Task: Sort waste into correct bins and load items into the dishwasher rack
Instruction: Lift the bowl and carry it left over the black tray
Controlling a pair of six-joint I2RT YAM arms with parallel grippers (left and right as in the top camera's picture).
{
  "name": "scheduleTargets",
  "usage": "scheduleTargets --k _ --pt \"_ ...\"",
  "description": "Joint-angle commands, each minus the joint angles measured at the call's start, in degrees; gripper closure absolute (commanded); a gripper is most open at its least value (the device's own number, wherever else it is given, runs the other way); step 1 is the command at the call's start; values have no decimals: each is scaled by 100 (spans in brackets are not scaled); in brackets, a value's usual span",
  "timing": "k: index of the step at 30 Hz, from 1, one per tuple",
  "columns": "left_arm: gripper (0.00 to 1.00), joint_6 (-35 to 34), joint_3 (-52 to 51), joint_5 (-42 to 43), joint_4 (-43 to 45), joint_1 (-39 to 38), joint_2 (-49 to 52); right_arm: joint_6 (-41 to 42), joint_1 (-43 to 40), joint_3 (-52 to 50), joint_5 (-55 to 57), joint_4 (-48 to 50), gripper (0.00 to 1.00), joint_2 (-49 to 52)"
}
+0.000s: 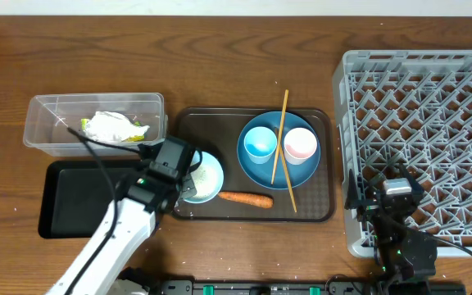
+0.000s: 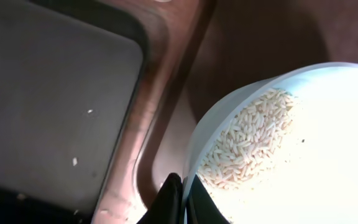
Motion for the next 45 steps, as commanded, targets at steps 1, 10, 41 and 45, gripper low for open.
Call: scheduleTargets --k 1,10,41,45 --pt "94 52 295 -133 -208 79 -356 -63 -37 -7 -22 -24 1 -4" --pt "94 234 737 -138 -1036 1106 -881 -63 -39 -7 -22 -24 1 -4" --pt "94 216 732 -1106 -636 4277 -125 -63 -37 -7 -22 -24 1 -4" --pt "94 -15 732 -1478 -621 4382 278 -63 -37 -7 -22 -24 1 -4"
